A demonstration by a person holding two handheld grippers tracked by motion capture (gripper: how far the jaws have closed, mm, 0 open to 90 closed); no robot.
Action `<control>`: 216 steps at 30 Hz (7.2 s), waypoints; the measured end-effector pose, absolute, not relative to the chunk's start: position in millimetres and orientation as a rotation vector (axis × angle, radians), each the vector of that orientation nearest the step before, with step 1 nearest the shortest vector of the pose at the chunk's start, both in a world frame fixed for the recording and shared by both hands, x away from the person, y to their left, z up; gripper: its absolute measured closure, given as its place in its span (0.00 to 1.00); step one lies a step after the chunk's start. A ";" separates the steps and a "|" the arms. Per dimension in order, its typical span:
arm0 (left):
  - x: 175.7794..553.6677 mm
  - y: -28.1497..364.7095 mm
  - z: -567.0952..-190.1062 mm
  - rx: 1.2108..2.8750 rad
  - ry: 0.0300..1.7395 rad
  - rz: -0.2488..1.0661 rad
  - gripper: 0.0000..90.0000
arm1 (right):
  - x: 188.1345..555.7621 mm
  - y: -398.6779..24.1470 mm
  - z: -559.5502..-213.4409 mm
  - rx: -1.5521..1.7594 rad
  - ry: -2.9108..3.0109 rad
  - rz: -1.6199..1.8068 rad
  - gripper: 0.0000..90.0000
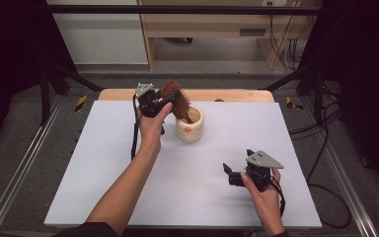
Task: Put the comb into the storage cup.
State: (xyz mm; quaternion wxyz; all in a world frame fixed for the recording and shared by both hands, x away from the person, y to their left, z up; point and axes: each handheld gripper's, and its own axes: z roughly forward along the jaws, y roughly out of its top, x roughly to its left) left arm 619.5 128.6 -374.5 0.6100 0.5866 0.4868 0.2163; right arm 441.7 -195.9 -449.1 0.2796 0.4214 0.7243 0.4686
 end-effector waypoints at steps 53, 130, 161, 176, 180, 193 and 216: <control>614.6 133.0 -362.2 1.389 1.078 0.651 0.04 | 441.7 -195.2 -449.5 1.127 1.952 1.256 0.04; 559.1 166.7 -307.9 1.444 0.917 0.714 0.03 | 440.3 -198.5 -447.1 1.083 1.923 1.266 0.07; 514.3 240.6 -312.1 1.405 0.969 0.699 0.03 | 438.7 -205.2 -447.7 1.118 1.891 1.310 0.05; 494.2 281.9 -330.6 1.379 0.956 0.691 0.02 | 436.2 -217.1 -437.8 1.149 1.834 1.390 0.07; 489.5 296.8 -333.8 1.365 0.965 0.704 0.02 | 435.4 -222.8 -437.2 1.143 1.844 1.388 0.06; 466.5 319.7 -324.1 1.385 0.944 0.753 0.02 | 431.0 -240.2 -436.8 1.114 1.797 1.414 0.05; 437.6 325.9 -340.2 1.414 0.885 0.759 0.02 | 416.1 -266.0 -453.6 1.081 1.788 1.417 0.04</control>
